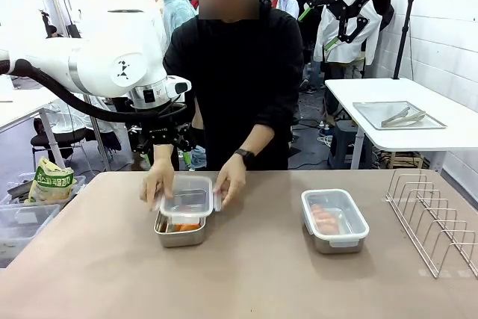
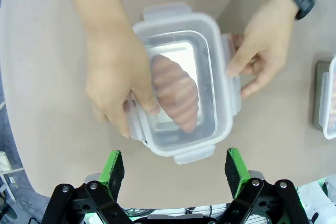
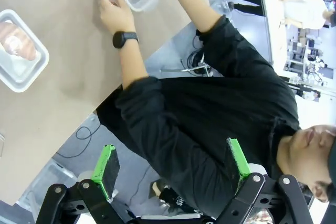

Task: Place the bread in airtight containers.
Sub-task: Release when the human grabs the Airtight Container lid.

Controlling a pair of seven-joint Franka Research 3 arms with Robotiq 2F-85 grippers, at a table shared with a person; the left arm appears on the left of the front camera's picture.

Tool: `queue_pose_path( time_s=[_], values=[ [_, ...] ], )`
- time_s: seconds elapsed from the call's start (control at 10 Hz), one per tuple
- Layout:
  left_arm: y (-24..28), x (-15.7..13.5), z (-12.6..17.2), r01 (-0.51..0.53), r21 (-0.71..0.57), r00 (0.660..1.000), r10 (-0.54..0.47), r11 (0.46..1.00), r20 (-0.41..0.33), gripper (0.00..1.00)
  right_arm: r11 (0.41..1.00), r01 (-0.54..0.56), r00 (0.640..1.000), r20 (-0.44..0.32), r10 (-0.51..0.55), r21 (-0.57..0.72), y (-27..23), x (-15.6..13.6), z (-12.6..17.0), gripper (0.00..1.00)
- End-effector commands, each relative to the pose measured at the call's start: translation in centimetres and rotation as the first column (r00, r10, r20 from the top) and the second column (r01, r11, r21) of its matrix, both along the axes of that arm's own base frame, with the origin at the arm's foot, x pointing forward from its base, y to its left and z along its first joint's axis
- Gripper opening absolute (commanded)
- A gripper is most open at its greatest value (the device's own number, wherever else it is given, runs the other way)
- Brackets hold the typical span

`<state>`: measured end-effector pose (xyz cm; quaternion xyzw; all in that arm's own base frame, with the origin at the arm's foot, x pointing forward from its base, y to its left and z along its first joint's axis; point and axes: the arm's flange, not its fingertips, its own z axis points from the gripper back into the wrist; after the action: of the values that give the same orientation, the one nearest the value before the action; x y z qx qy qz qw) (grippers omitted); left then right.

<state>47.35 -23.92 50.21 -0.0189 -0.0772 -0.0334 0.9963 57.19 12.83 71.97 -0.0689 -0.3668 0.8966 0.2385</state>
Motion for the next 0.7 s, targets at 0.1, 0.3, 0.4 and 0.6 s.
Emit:
queue_pose_path(
  time_s=[0.1, 0.3, 0.4, 0.6],
  values=[
    [0.11, -0.06, 0.22, -0.005, 0.012, 1.0, 0.005, 1.0, 0.007, 1.0, 1.0, 0.005, 1.0, 0.006, -0.005, 0.016, 0.04, -0.15, -0.18, 1.0],
    [0.11, -0.06, 0.22, -0.005, 0.012, 1.0, 0.005, 1.0, 0.007, 1.0, 1.0, 0.005, 1.0, 0.006, -0.005, 0.016, 0.04, -0.15, -0.18, 1.0],
    [0.11, -0.06, 0.22, -0.005, 0.012, 1.0, 0.005, 1.0, 0.007, 1.0, 1.0, 0.005, 1.0, 0.006, -0.005, 0.016, 0.04, -0.15, -0.18, 1.0],
    [0.11, -0.06, 0.22, -0.005, 0.012, 1.0, 0.005, 1.0, 0.007, 1.0, 1.0, 0.005, 1.0, 0.006, -0.005, 0.016, 0.04, -0.15, -0.18, 1.0]
  ],
)
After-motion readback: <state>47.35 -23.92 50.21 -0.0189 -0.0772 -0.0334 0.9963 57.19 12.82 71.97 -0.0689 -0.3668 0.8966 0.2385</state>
